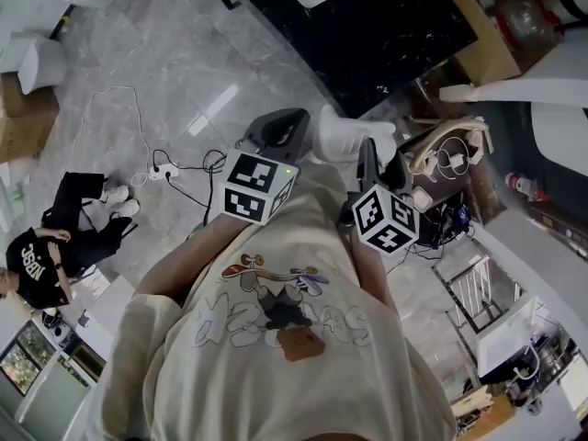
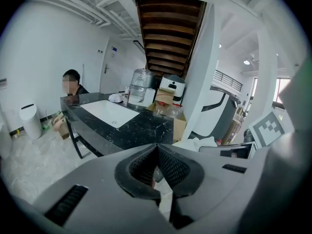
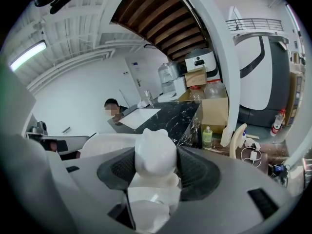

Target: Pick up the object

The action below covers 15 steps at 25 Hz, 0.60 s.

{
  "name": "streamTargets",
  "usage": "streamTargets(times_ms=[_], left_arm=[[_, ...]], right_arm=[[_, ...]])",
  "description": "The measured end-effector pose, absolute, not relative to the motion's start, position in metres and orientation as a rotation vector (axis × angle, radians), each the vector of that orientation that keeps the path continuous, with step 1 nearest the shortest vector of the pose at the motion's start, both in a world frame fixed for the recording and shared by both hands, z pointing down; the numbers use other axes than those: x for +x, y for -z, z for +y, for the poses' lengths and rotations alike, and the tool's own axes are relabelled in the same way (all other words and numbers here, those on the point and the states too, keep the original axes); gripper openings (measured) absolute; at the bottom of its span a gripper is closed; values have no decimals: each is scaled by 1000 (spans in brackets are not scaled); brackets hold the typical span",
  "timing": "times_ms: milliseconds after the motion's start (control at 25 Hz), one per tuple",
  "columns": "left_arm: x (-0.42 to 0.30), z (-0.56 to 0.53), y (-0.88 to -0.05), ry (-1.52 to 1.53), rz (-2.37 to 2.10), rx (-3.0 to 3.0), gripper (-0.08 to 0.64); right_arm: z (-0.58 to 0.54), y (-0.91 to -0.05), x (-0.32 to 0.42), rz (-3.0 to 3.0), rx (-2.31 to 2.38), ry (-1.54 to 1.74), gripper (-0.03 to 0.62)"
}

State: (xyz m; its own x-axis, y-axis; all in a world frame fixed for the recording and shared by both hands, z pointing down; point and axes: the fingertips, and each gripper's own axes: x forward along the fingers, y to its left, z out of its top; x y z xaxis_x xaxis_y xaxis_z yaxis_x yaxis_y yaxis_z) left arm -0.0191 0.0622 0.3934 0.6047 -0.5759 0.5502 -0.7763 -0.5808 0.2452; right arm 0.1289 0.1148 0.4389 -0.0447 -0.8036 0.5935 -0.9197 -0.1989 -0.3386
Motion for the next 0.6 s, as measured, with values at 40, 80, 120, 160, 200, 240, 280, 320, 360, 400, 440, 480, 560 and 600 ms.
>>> streamTargets(times_ms=[40, 80, 120, 160, 200, 240, 280, 320, 360, 400, 440, 480, 560, 600], left_arm=[[-19, 59, -393, -585, -1071, 2373, 14], [-19, 57, -392, -593, -1068, 2377, 14], [-18, 55, -392, -602, -1064, 2381, 14], [-18, 56, -392, -608, -1061, 2384, 14], [-18, 56, -391, -611, -1060, 2388, 14], [-19, 57, -391, -612, -1061, 2391, 14], [-21, 56, -391, -612, -1062, 2393, 14], [-22, 55, -392, -612, -1062, 2393, 14], [-23, 55, -393, -611, -1060, 2391, 14], [-23, 55, -393, -610, -1057, 2391, 14], [-22, 57, -394, -609, -1054, 2392, 14], [-21, 58, -395, -607, -1054, 2392, 14], [-18, 59, -397, -599, -1063, 2385, 14], [-18, 58, -398, -593, -1071, 2380, 14]], right_arm=[[113, -438, 129, -1877, 2061, -1075, 253], [110, -437, 130, -1878, 2070, -1079, 253], [108, -435, 131, -1879, 2076, -1081, 253], [106, -434, 131, -1880, 2081, -1083, 253], [106, -433, 132, -1879, 2086, -1087, 253], [105, -433, 131, -1877, 2091, -1092, 253], [104, -434, 131, -1874, 2096, -1097, 253], [103, -435, 129, -1874, 2098, -1100, 253], [103, -435, 127, -1877, 2095, -1100, 253], [103, -436, 125, -1883, 2089, -1096, 253], [104, -436, 123, -1890, 2080, -1091, 253], [104, -437, 123, -1895, 2071, -1087, 253], [104, -439, 127, -1899, 2061, -1084, 253], [104, -439, 129, -1897, 2062, -1085, 253]])
